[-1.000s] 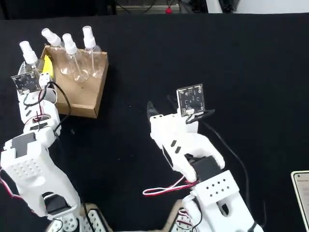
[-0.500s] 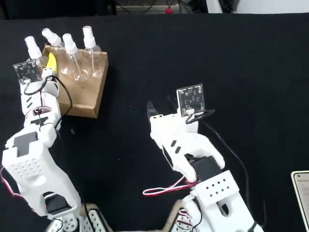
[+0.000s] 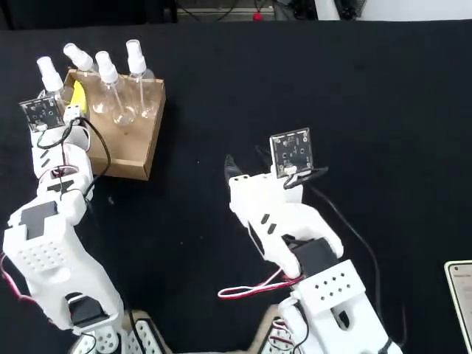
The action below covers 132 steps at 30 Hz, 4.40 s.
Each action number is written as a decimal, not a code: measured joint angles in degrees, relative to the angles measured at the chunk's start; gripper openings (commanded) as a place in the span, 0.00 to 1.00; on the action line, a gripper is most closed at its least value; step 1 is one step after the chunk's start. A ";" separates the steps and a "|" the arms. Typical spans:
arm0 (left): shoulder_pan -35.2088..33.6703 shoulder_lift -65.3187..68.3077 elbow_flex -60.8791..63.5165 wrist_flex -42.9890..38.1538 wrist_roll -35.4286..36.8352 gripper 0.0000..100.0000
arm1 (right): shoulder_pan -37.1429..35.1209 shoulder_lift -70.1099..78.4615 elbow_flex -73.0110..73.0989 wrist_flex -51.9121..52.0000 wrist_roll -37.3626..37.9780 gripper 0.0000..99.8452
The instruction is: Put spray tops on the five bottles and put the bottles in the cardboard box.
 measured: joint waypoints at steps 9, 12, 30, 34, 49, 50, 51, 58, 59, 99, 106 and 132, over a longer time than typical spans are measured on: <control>0.00 2.90 -1.14 -0.09 -0.09 0.10 | 0.00 0.00 0.00 0.00 0.00 0.19; 0.00 6.15 -3.96 -1.23 -0.09 0.10 | 0.00 0.00 0.00 0.00 0.00 0.19; 0.09 11.43 -3.69 -11.52 -0.09 0.10 | 0.00 0.00 0.00 0.00 0.00 0.19; 0.09 11.34 -3.60 -11.34 -0.09 0.10 | 0.00 0.00 0.00 0.00 0.00 0.19; -0.26 9.23 -1.49 -10.81 -0.09 0.18 | 0.00 0.00 0.00 0.00 0.00 0.19; -0.44 8.53 -0.44 -10.81 -0.09 0.17 | 0.00 0.00 0.00 0.00 0.00 0.19; -0.53 8.18 -0.26 -10.81 0.00 0.17 | 0.00 0.00 0.00 0.00 0.00 0.19; -1.14 6.59 1.41 -10.11 -0.09 0.17 | 0.00 0.00 0.00 0.00 0.00 0.19; -1.14 6.33 1.58 -10.11 -0.09 0.17 | 0.00 0.00 0.00 0.00 0.00 0.19; -2.11 5.27 3.25 -10.29 -0.09 0.26 | 0.00 0.00 0.00 0.00 0.00 0.19; -2.46 5.27 3.25 -10.20 0.09 0.30 | 0.00 0.00 0.00 0.00 0.00 0.19; -2.73 4.22 5.27 -9.93 -0.09 0.35 | 0.00 0.00 0.00 0.00 0.00 0.19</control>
